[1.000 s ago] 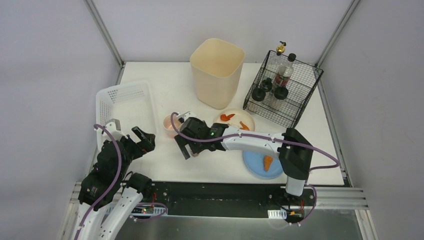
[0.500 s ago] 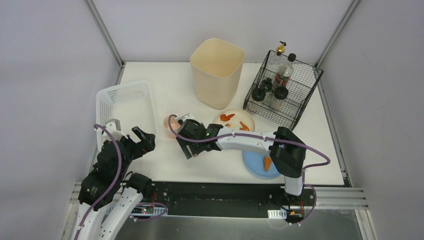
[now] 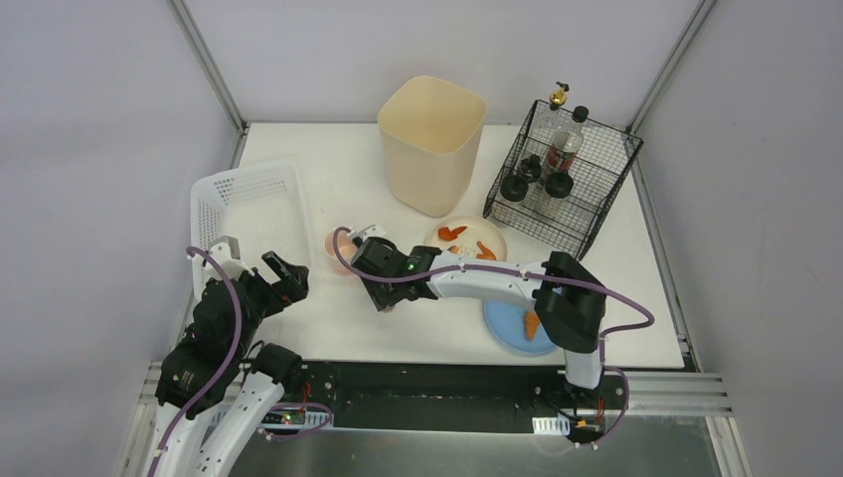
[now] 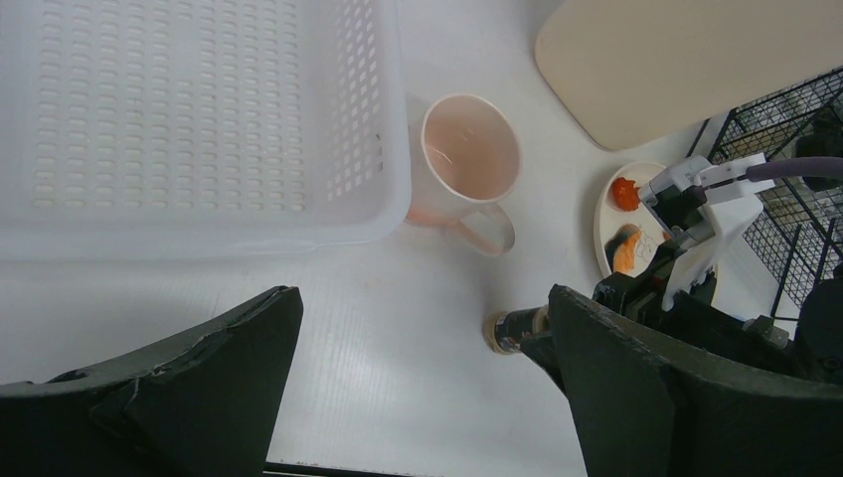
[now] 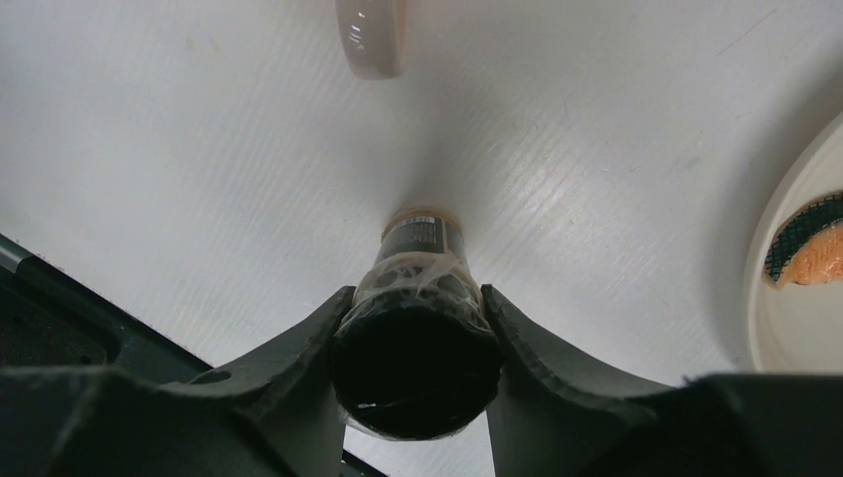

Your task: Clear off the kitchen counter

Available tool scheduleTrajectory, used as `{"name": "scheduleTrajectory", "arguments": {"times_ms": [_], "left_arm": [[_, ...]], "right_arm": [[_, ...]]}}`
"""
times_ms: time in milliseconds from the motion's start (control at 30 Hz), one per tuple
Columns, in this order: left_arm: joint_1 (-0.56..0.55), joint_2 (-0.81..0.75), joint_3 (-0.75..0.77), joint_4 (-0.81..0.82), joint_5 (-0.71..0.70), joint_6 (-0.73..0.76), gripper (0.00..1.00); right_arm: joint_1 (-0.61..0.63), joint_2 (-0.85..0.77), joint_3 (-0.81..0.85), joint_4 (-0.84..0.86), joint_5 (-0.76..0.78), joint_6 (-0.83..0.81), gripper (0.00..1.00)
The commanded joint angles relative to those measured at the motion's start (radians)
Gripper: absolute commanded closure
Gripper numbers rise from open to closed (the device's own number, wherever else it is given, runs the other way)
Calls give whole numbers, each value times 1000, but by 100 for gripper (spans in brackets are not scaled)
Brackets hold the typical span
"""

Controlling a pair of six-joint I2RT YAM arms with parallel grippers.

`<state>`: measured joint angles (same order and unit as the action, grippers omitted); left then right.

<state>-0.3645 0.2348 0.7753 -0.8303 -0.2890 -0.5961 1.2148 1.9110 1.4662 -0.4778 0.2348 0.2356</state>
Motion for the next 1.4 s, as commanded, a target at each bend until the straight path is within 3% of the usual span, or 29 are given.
{"name": "scheduleTrajectory", "arguments": {"times_ms": [0, 500, 900, 1367], "left_arm": [[9, 5, 10, 2, 14, -19, 0], [9, 2, 10, 1, 14, -21, 0], [10, 8, 10, 2, 20, -21, 0], [10, 17, 11, 3, 23, -19, 0]], "right_arm": [[13, -33, 21, -15, 57, 13, 64], [-12, -336, -60, -105, 266, -9, 69], [-325, -646, -186, -143, 295, -25, 69], [-789, -720, -203, -137, 148, -36, 74]]}}
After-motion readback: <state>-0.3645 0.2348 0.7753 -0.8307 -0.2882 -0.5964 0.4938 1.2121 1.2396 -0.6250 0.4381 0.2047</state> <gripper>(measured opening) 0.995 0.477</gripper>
